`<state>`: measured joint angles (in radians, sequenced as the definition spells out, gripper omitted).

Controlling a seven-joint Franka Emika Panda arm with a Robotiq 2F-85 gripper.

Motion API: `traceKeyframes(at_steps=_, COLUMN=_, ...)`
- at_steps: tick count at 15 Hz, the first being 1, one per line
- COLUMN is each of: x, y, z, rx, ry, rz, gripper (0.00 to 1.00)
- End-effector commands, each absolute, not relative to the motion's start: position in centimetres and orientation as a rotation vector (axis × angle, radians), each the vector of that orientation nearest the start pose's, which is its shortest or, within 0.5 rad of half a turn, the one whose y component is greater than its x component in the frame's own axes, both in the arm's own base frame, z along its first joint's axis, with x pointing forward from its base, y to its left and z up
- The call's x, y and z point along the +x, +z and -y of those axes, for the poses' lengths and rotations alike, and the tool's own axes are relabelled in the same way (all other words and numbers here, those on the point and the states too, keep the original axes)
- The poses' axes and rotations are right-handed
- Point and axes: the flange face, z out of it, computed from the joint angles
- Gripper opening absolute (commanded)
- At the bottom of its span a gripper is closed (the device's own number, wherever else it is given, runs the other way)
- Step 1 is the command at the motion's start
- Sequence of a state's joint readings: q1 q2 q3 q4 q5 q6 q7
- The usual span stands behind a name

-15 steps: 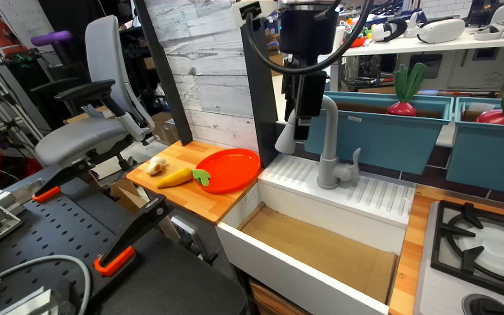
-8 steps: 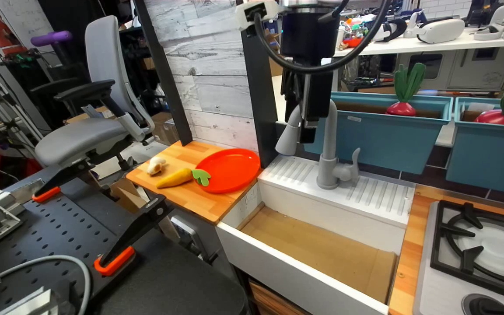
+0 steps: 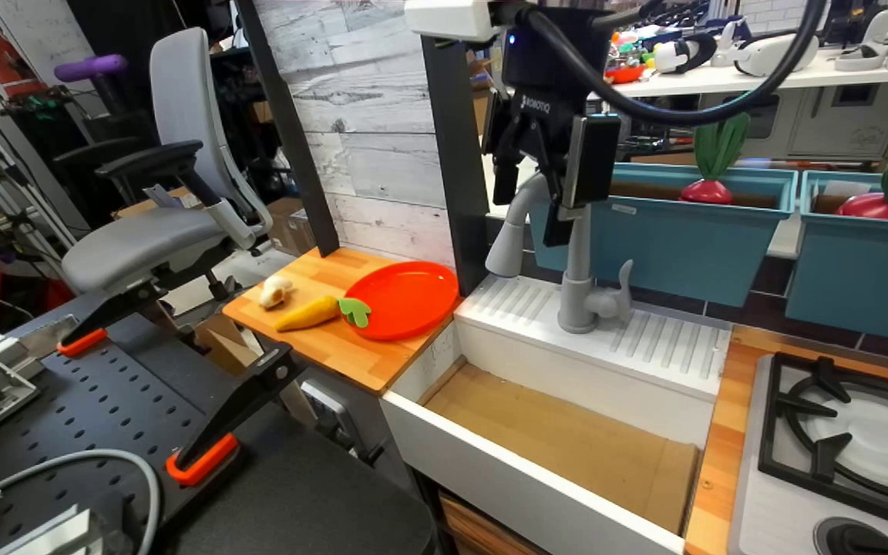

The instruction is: Slide the spout to the right, then put the stuffed carrot on the plate then back on the counter

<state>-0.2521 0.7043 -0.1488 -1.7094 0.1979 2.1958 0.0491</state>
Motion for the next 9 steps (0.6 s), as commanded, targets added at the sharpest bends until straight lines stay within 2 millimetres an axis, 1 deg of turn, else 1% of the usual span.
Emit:
traceKeyframes(at_steps=1, x=57.5, y=20.3, z=24.5, rx=-2.927, ry=0.288, rz=-0.651, gripper=1.0)
traceKeyframes(at_steps=4, x=55.8, y=21.8, z=24.0, rx=-2.945, ry=0.269, rz=-0.524, gripper=1.0)
traceKeyframes(at_steps=5, x=55.3, y=22.2, z=23.6, rx=-2.949, ry=0.263, rz=-0.477, gripper=1.0)
traceKeyframes(at_steps=7, x=54.2, y=22.6, z=22.2, rx=-2.943, ry=0.274, rz=-0.38, gripper=1.0)
traceKeyframes(at_steps=8, x=53.9, y=22.7, z=21.3, rx=-2.939, ry=0.257, rz=-0.34, gripper=1.0)
traceKeyframes(at_steps=9, x=53.6, y=22.8, z=20.3, rx=-2.935, ry=0.277, rz=-0.292, gripper=1.0)
